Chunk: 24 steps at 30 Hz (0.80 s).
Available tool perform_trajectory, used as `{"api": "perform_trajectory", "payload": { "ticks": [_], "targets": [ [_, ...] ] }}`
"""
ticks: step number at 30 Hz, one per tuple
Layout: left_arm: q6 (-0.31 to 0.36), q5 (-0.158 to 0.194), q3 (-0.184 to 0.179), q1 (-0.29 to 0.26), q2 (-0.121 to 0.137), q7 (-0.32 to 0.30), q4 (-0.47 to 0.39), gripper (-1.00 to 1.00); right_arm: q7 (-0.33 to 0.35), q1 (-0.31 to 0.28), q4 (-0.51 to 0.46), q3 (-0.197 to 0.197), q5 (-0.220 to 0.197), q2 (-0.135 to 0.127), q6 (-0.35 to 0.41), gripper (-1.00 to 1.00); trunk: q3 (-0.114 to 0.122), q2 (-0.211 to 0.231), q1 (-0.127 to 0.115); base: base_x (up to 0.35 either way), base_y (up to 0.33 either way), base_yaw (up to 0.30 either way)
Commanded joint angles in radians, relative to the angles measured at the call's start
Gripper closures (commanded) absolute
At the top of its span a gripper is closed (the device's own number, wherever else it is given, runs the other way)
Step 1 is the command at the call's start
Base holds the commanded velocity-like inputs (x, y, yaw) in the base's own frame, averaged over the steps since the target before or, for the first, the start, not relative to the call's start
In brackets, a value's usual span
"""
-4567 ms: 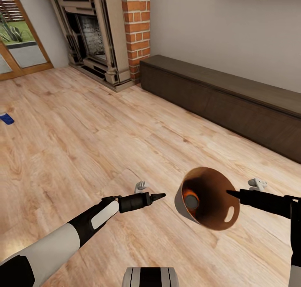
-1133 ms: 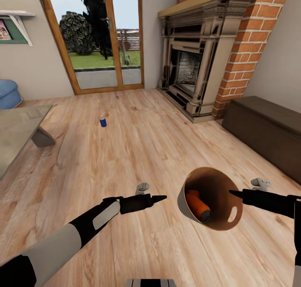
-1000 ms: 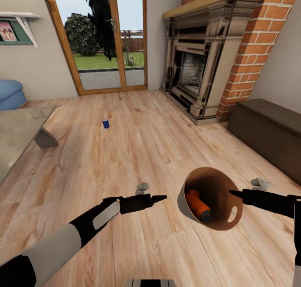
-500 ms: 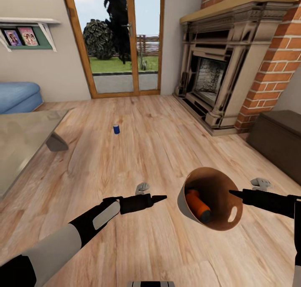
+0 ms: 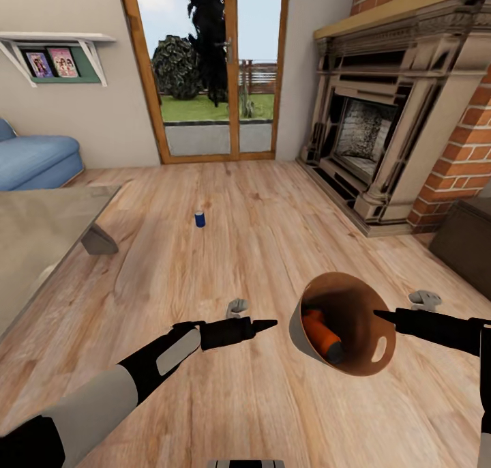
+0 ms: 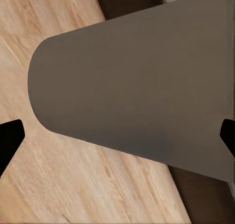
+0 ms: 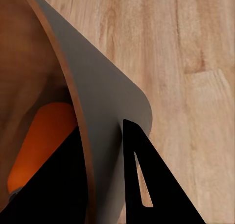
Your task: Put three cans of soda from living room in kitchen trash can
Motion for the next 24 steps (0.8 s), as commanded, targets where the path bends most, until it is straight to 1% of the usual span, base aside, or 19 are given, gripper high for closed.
{"api": "perform_trajectory", "payload": {
  "ticks": [1,2,5,8,24],
  "targets": [
    [-0.001,-0.007,0.000,0.000,-0.006,0.000,0.001,-1.00,0.003,0.000,0.000,0.000,-0.012,0.000,0.010,1.00,0.000,0.000,0.000,0.338,0.000,0.003],
    [-0.001,-0.021,0.000,0.000,-0.013,0.001,0.002,-1.00,0.003,0.000,0.000,0.000,-0.012,0.000,0.010,1.00,0.000,0.000,0.000,0.338,0.000,0.001],
    [-0.002,-0.053,0.001,0.000,-0.021,0.002,0.002,-1.00,0.003,0.000,0.000,0.000,-0.013,0.000,0.010,1.00,0.000,0.000,0.000,0.338,0.000,0.001],
    [-0.004,-0.066,0.002,0.000,-0.024,0.002,0.002,-1.00,0.003,0.000,0.000,0.000,-0.013,0.000,0.010,1.00,0.000,0.000,0.000,0.338,0.000,0.000],
    [0.000,-0.066,0.001,0.000,-0.023,0.003,0.011,-1.00,0.003,0.000,0.000,0.000,-0.013,0.000,0.010,1.00,0.000,0.000,0.000,0.338,0.000,0.000]
  ]
}}
